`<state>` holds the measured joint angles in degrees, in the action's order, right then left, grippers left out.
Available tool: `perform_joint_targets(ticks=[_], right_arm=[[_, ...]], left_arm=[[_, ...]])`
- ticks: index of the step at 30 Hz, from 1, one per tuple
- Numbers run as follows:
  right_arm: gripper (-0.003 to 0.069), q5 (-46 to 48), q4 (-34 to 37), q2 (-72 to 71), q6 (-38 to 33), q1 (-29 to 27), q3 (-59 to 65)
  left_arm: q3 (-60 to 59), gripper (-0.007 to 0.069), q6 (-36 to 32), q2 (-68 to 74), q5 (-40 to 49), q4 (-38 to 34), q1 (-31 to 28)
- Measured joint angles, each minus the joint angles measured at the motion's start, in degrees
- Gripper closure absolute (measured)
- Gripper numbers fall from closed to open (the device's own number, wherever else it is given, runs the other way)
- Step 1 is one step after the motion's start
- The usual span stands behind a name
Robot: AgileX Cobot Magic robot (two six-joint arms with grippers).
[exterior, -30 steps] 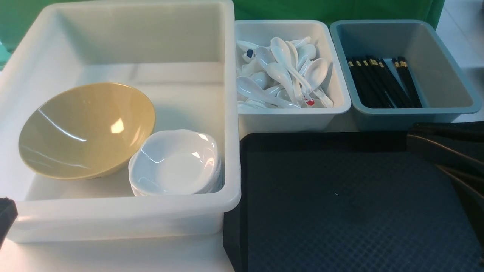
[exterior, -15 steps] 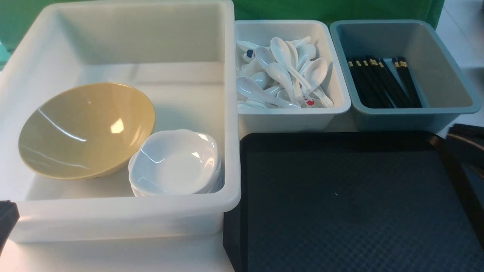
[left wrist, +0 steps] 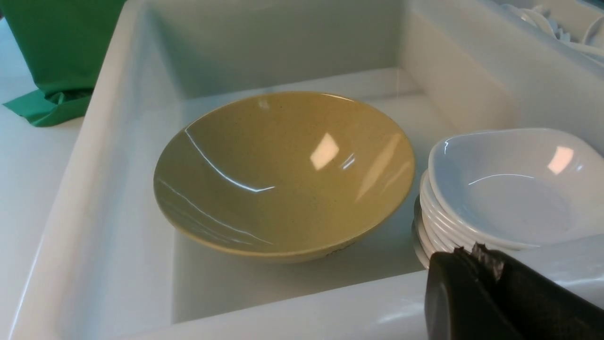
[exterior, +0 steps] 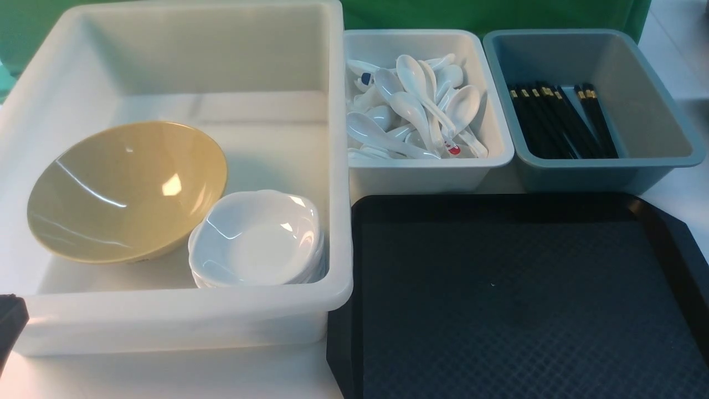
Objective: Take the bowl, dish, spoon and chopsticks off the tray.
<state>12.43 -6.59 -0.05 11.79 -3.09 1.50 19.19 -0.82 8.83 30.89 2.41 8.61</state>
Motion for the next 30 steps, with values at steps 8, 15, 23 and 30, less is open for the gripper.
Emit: perform_joint_targets(ticks=[8, 15, 23, 30], right_arm=[[0.0627, 5.9, -0.3, -0.6, -0.3, -1.4, 0.1], [0.0627, 5.9, -0.5, -0.6, -0.9, -1.4, 0.1], [0.0625, 5.9, -0.5, -0.6, -0.9, -1.4, 0.1], [0.0625, 5.9, -0.5, -0.6, -0.9, -1.4, 0.1]], left_arm=[[0.0, 0.0636, 0.0, -0.1, 0.3, 0.0, 0.0], [0.0, 0.0636, 0.0, -0.1, 0.3, 0.0, 0.0], [0.0, 0.0636, 0.0, -0.1, 0.3, 0.0, 0.0], [0.0, 0.0636, 0.0, -0.1, 0.3, 0.0, 0.0]])
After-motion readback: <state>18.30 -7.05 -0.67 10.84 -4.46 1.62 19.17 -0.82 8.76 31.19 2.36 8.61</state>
